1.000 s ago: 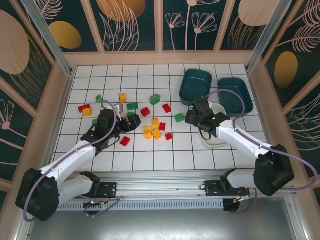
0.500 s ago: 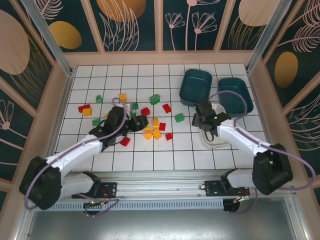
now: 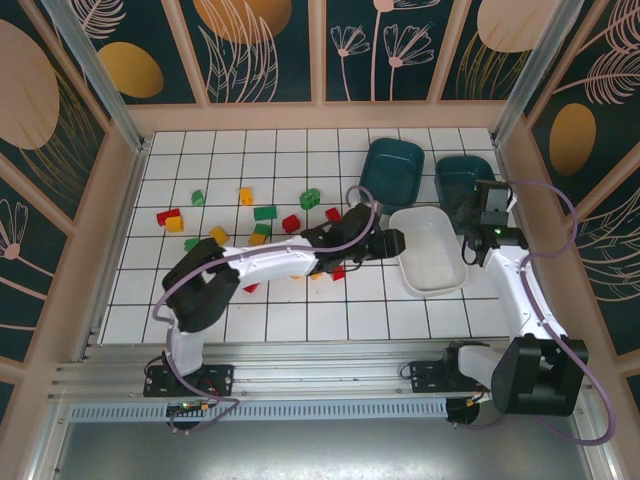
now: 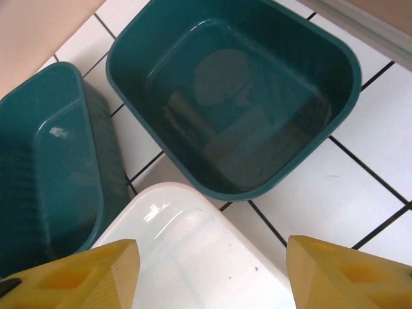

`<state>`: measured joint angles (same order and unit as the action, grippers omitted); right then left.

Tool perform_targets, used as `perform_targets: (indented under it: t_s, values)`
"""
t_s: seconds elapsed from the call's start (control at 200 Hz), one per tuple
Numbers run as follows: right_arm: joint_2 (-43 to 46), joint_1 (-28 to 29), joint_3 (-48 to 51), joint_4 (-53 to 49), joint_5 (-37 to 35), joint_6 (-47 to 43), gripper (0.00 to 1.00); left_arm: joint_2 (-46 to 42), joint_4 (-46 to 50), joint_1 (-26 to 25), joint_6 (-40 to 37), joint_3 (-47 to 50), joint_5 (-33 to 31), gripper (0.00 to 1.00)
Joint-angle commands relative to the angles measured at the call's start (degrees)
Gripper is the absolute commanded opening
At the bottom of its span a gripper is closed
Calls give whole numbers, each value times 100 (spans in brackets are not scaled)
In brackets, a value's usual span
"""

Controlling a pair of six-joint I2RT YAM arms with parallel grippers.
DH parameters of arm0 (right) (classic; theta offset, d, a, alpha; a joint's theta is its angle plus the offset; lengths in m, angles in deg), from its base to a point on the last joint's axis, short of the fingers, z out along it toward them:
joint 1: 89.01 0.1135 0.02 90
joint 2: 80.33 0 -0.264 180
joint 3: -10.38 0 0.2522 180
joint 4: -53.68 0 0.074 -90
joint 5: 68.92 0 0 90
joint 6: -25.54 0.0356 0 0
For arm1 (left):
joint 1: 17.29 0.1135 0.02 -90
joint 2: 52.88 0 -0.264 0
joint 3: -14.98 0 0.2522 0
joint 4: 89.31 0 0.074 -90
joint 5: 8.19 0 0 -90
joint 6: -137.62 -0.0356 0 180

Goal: Sort the legos into containers by color

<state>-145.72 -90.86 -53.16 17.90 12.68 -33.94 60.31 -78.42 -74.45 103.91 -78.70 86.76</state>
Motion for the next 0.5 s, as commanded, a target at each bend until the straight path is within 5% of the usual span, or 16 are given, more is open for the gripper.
perform_targets:
  t_s: [0.0, 0.29, 0.495]
  values:
    - [169, -96, 56, 212, 232, -80, 63, 412, 541, -72, 129, -536, -210, 64]
    - [276, -168, 375, 397, 434, -143, 63, 1319, 892, -180, -57, -1314, -310, 58]
    - [321, -177, 424, 435, 524, -200, 63, 1548, 1214, -195, -349, -1569, -532, 35]
